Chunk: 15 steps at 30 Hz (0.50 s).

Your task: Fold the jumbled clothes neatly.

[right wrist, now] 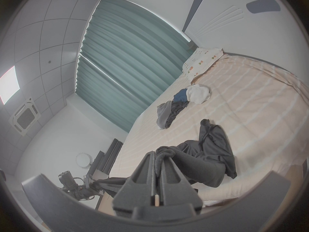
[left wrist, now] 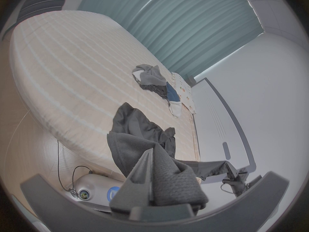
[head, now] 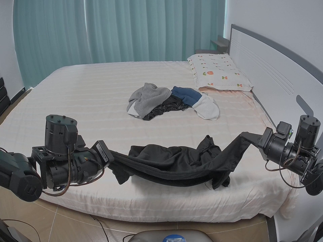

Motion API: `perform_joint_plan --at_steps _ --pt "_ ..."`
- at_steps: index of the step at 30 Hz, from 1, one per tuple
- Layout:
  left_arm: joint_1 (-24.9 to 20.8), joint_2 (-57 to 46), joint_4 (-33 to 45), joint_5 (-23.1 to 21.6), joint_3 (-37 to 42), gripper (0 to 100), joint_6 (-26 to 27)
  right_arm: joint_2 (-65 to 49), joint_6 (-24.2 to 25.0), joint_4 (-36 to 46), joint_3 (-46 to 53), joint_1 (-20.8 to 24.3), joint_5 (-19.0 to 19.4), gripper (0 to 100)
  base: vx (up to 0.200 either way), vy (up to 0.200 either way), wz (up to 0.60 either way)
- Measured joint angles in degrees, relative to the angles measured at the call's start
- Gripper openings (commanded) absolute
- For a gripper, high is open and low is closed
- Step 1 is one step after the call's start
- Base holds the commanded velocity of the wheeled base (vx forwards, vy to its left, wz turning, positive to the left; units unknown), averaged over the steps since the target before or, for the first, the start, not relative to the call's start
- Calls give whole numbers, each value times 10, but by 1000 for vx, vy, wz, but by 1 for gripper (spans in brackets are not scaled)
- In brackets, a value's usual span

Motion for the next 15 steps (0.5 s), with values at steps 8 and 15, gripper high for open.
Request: perform_joint_plan --at_steps 8,15 --pt "15 -2 -1 0 -3 0 -4 8 -4 0 -18 27 -121 0 0 200 0" --pt "18 -14 -1 3 -6 0 -5 27 -4 -37 -39 43 -171 0 0 200 0"
